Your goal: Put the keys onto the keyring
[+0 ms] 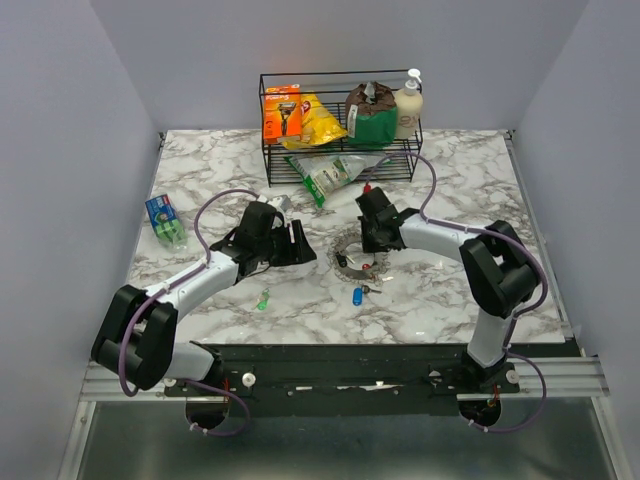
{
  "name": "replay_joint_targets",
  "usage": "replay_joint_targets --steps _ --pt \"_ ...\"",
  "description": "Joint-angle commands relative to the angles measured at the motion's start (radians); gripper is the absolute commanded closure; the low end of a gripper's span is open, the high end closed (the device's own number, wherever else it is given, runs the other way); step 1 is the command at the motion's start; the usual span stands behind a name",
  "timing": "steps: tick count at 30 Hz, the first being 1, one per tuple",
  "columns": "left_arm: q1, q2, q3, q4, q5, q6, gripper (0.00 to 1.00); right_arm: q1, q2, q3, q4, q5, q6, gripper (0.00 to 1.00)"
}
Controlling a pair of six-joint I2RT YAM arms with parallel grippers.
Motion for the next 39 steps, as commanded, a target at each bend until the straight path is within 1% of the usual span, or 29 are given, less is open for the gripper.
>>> replay_joint_targets --steps 1,5,10,18,24,30,32,36,37,39 --pt "0.004 0.013 0.001 0.003 -0.011 0.017 0.29 -0.004 0.002 -0.108 -0.131 -0.02 0.012 0.99" --pt "0.004 0.022 0.002 0.008 -0.009 0.017 0.3 -0.001 -0.037 -0.142 -0.128 -0.072 0.017 0.99" --pt "0.003 0.026 0.002 0.01 -0.011 0.017 0.3 0.036 -0.05 -0.142 -0.128 -0.136 0.019 0.99" --pt "0.003 0.025 0.001 0.005 -0.019 0.015 0.3 0.143 0.007 -0.068 -0.125 -0.221 0.058 0.99" --pt "0.004 0.013 0.001 -0.001 -0.022 0.017 0.29 0.176 0.062 0.013 -0.108 -0.268 0.069 0.99" --pt "0.003 0.011 -0.007 0.0 -0.022 0.018 0.29 0.177 0.13 0.154 -0.111 -0.267 0.048 0.99" --pt "0.003 0.016 -0.01 -0.004 -0.023 0.017 0.29 0.176 0.143 0.206 -0.138 -0.236 0.037 0.99" --pt "0.003 0.036 -0.018 0.002 -0.022 0.011 0.3 0.174 0.13 0.237 -0.177 -0.181 0.017 1.0" --pt "0.004 0.043 -0.016 0.002 -0.022 0.009 0.31 0.173 0.122 0.236 -0.191 -0.145 0.012 0.99" --pt "0.003 0.082 -0.01 -0.004 -0.011 0.011 0.32 0.166 0.104 0.223 -0.2 -0.13 0.003 0.99"
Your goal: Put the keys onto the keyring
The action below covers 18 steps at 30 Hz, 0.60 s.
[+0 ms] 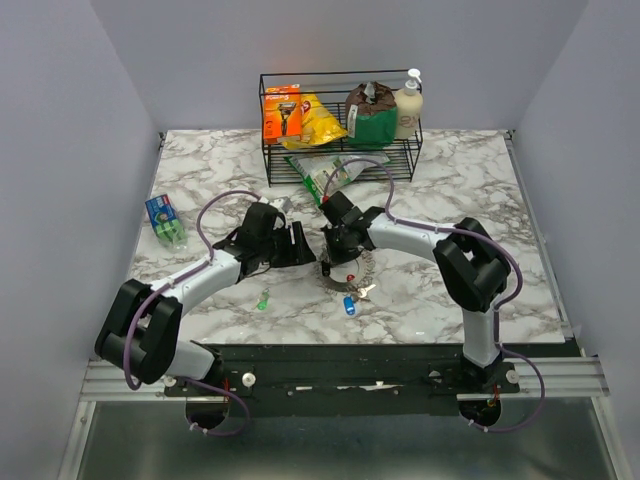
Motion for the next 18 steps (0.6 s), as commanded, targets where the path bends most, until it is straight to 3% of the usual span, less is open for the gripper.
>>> replay_joint_targets --steps 1,7,18 --pt "0.004 0.069 -0.005 -0.003 0.001 0.003 0.33 -0.003 -0.033 0.006 -0.075 0.093 -0.032 0.99" --pt "0.003 0.174 -0.02 0.094 0.099 -0.04 0.35 -0.036 -0.105 -0.063 -0.078 0.124 -0.035 0.99" --pt "0.0 0.307 0.041 0.18 0.108 -0.053 0.46 -0.083 -0.142 -0.165 -0.078 0.162 -0.065 0.99"
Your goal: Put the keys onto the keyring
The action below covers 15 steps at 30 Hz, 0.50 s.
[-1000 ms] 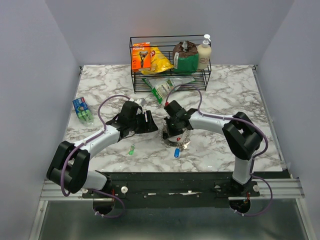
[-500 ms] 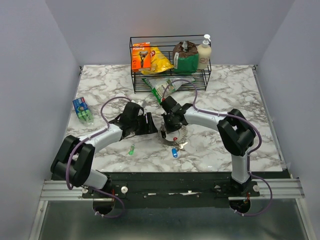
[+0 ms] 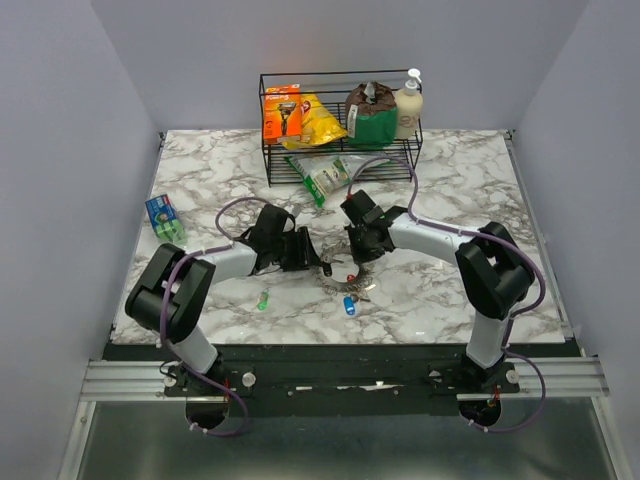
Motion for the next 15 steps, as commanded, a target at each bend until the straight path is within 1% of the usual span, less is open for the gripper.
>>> replay_joint_targets --steps 1,2,4,5,7,8,10,15 --pt "0.001 0.067 0.044 0.022 0.017 0.006 0.48 -0.008 -0.015 -0.056 -0.023 0.044 -0.023 0.99" --pt "-0.002 0.085 0.052 0.026 0.025 0.007 0.51 -0.01 -0.015 -0.064 -0.021 0.044 -0.025 0.99" --pt "0.0 0.101 0.07 0.029 0.029 0.013 0.54 -0.008 -0.026 -0.09 -0.015 0.038 -0.025 0.99" --pt "0.0 0.113 0.077 0.031 0.031 0.015 0.59 -0.01 -0.029 -0.097 -0.01 0.037 -0.023 0.99" --pt "-0.002 0.127 0.098 0.032 0.037 0.02 0.66 -0.01 -0.042 -0.119 -0.004 0.035 -0.02 0.99" --pt "0.0 0.142 0.106 0.037 0.045 0.021 0.71 -0.01 -0.044 -0.124 0.0 0.031 -0.019 0.99" --pt "-0.002 0.157 0.129 0.038 0.057 0.024 0.73 -0.01 -0.05 -0.131 -0.001 0.024 -0.014 0.99" --pt "-0.005 0.21 0.17 0.04 0.072 0.027 0.74 -0.01 -0.061 -0.15 0.002 -0.023 0.0 0.99"
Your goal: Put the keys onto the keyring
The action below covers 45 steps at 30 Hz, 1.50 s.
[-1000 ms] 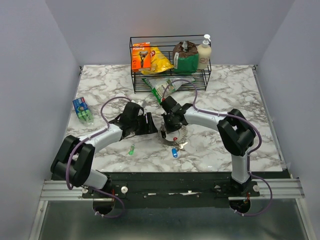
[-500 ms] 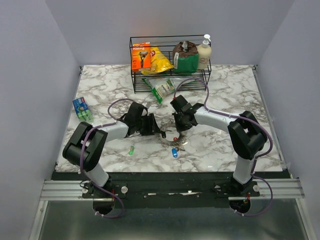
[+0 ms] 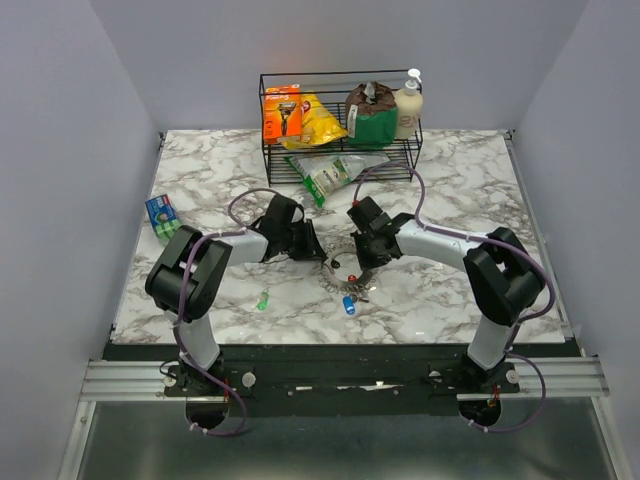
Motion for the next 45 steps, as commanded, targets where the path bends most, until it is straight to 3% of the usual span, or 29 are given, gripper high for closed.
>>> replay_joint_targets --steps 1,16,19,24,28,37,45 --pt "-0.004 0.055 0.047 0.007 0.038 0.019 0.74 0.001 -0.003 -0.048 -0.018 -0.051 0.014 1.0" --pt "-0.049 0.115 0.132 0.007 0.048 0.03 0.73 0.006 -0.017 -0.09 0.055 -0.222 0.031 0.99" --pt "-0.049 0.076 0.146 -0.048 -0.022 0.065 0.68 0.004 -0.028 -0.091 0.055 -0.21 0.031 0.99" --pt "-0.047 -0.034 0.143 -0.091 -0.113 0.124 0.46 0.004 -0.057 -0.085 0.055 -0.183 0.031 0.99" --pt "-0.044 -0.111 0.12 -0.091 -0.139 0.134 0.42 0.004 -0.063 -0.077 0.055 -0.184 0.03 0.99" --pt "-0.041 -0.226 0.018 -0.088 -0.124 0.16 0.43 0.004 -0.095 -0.09 0.077 -0.176 0.017 0.99" --pt "-0.041 -0.313 -0.155 0.037 -0.08 0.16 0.46 0.003 -0.166 -0.149 0.164 -0.235 -0.003 0.99"
